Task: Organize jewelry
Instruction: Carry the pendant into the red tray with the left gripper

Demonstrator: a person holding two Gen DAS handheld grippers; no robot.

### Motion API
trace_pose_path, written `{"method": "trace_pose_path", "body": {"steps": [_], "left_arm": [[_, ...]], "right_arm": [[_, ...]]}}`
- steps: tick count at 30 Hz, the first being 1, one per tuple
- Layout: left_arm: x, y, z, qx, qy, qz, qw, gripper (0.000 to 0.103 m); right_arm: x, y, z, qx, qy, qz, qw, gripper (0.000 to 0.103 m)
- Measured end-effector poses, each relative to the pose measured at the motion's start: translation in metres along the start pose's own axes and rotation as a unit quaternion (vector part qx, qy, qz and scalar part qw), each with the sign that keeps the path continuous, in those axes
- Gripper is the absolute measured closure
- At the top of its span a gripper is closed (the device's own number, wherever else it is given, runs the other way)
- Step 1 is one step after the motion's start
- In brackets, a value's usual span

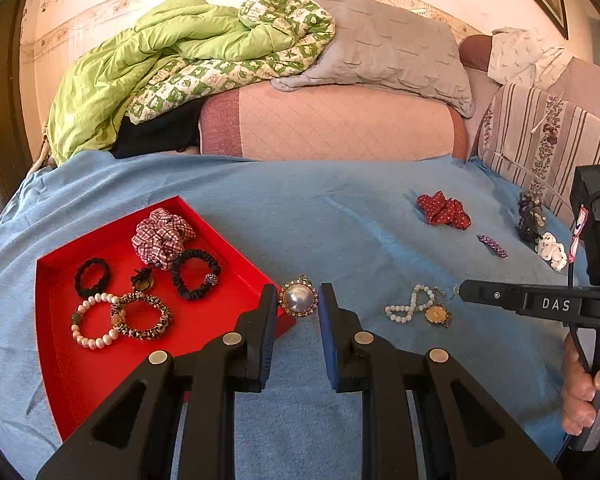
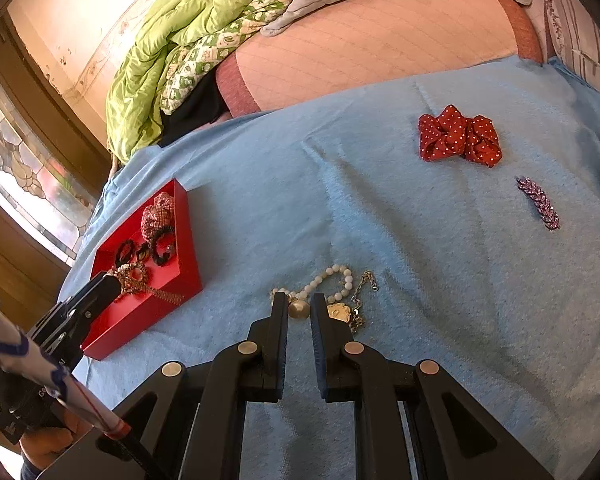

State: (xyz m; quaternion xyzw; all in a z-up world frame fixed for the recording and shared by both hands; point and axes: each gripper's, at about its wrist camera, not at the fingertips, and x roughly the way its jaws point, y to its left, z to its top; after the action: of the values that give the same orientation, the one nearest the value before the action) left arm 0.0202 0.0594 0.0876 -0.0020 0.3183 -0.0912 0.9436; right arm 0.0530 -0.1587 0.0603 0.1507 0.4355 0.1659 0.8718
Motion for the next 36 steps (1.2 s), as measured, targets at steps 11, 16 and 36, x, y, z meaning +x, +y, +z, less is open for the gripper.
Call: {"method": "trace_pose_path", "body": {"steps": [11, 16, 36], "left_arm": [[-0.013, 0.011, 0.000, -0.009, -0.008, -0.005, 0.9999, 0.083], [-0.021, 0.022, 0.000, -0.019, -0.015, -0.007, 0.9997, 0.083], [-0.050, 0.113, 0.003, -0.102, -0.033, 0.024, 0.9940, 0.083]], "right_arm": [[0.001, 0.024, -0.017, -0.012, 0.008, -0.007, 1.000, 0.091], [0.003, 0.040, -0.029, -0.027, 0.014, -0.013, 0.999, 0.091], [0.018, 0.147, -0.018, -0.057, 0.029, 0.041, 0.997, 0.090]]}}
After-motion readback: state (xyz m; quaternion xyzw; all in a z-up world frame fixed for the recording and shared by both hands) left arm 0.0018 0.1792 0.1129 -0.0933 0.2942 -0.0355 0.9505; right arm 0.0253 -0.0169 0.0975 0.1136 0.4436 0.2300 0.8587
